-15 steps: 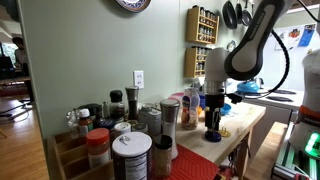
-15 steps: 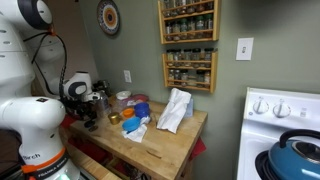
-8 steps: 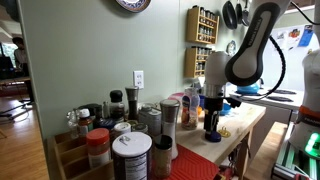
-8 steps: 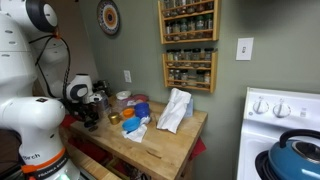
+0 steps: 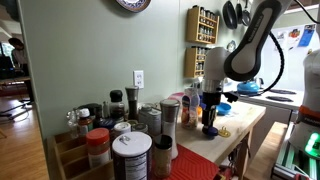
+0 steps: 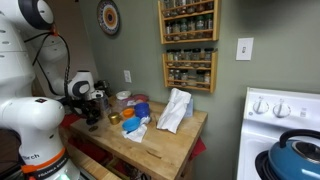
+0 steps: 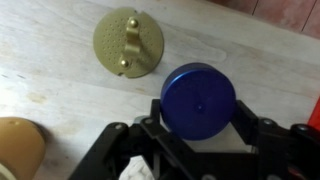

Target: Pick up the dark blue container lid and put it on the clear container

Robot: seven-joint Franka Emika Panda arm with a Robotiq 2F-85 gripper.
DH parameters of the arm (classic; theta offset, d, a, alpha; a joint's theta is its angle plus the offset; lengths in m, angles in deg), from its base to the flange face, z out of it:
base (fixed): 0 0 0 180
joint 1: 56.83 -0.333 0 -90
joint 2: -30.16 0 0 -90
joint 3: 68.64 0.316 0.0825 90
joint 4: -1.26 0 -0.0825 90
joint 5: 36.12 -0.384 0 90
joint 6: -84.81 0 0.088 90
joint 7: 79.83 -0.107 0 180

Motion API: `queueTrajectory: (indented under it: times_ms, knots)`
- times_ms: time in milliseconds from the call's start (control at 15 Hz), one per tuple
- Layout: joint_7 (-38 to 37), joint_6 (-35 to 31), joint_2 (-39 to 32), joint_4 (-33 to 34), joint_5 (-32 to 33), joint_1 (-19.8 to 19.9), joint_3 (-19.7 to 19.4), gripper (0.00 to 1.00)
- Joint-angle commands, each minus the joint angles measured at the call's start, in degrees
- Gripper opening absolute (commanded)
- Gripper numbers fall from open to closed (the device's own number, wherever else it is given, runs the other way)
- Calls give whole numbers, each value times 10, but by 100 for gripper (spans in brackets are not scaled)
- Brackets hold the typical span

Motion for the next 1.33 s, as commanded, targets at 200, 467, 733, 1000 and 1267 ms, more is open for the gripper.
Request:
queueTrajectory:
  times_ms: [200, 467, 733, 1000, 1267]
  knots:
    - [45, 190, 157, -21, -4, -2, -15, 45]
    - [54, 278, 244, -7, 6, -13, -28, 45]
    - [57, 326, 279, 52, 33, -16, -30, 45]
    - [54, 332, 254, 131, 75, -10, -18, 45]
    - [50, 319, 265, 127, 66, -15, -25, 70]
